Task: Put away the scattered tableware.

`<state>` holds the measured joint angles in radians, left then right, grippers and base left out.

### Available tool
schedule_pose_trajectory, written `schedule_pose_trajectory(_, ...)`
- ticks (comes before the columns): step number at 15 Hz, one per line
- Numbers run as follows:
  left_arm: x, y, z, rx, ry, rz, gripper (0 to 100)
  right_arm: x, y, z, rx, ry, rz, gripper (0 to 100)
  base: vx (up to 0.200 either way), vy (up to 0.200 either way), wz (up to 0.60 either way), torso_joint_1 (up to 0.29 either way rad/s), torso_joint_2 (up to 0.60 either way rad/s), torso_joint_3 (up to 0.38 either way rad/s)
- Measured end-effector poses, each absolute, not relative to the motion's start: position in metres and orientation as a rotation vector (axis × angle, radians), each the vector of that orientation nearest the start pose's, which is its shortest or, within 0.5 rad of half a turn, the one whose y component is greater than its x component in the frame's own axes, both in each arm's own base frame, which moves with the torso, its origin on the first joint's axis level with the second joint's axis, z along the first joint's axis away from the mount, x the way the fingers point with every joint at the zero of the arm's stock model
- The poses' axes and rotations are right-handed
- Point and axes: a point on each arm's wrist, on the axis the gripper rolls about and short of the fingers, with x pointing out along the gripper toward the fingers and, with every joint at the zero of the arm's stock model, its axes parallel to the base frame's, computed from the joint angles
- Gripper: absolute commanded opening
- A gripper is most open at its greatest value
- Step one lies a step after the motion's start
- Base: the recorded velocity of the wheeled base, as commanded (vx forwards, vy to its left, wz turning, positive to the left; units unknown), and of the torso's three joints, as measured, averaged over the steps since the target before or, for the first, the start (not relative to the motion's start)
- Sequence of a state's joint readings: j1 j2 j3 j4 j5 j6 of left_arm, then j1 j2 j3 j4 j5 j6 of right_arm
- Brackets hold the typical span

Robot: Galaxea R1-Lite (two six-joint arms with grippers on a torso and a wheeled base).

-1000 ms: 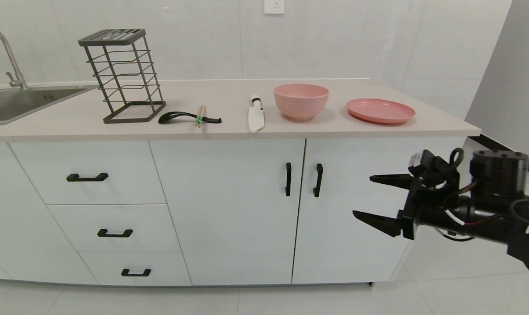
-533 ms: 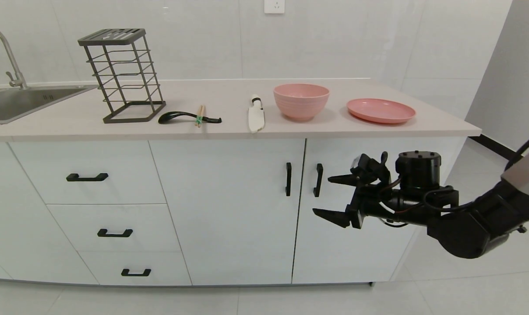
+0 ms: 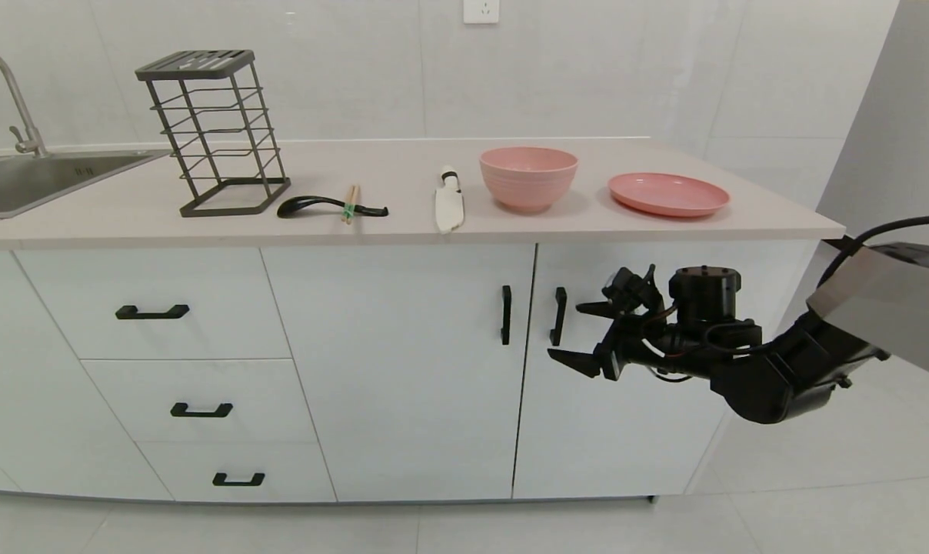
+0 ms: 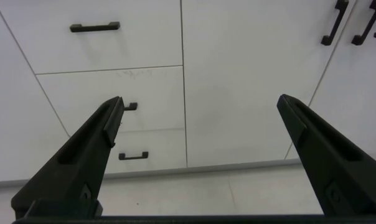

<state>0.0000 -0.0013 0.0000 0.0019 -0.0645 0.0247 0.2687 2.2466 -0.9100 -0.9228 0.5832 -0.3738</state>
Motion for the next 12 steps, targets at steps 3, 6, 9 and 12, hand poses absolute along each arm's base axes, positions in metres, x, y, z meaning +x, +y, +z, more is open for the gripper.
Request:
schedule_pose_trajectory(3,-0.023,-0.002,0.075,0.043,-0.001,-0.095,100,0.38,0.133,0.04,-0.283,0.217,0.975,100,0.0,0.0,0.0,0.0,0.0,0.0)
schedule_pose_trajectory(6,-0.023,-0.003,0.077,0.076,-0.018,-0.111,100,0.376,0.142,0.037,-0.275,0.187,1.047,100,0.0,0.0,0.0,0.0,0.0,0.0)
schedule_pose_trajectory(9,-0.037,-0.002,0.137,0.066,-0.281,-0.123,100,0.355,0.137,0.038,-0.25,0.204,1.149,100,0.0,0.0,0.0,0.0,0.0,0.0)
schedule_pose_trajectory(12,-0.042,-0.005,0.22,0.122,-0.461,-0.362,100,0.326,0.129,0.045,-0.241,0.229,1.19,100,0.0,0.0,0.0,0.0,0.0,0.0)
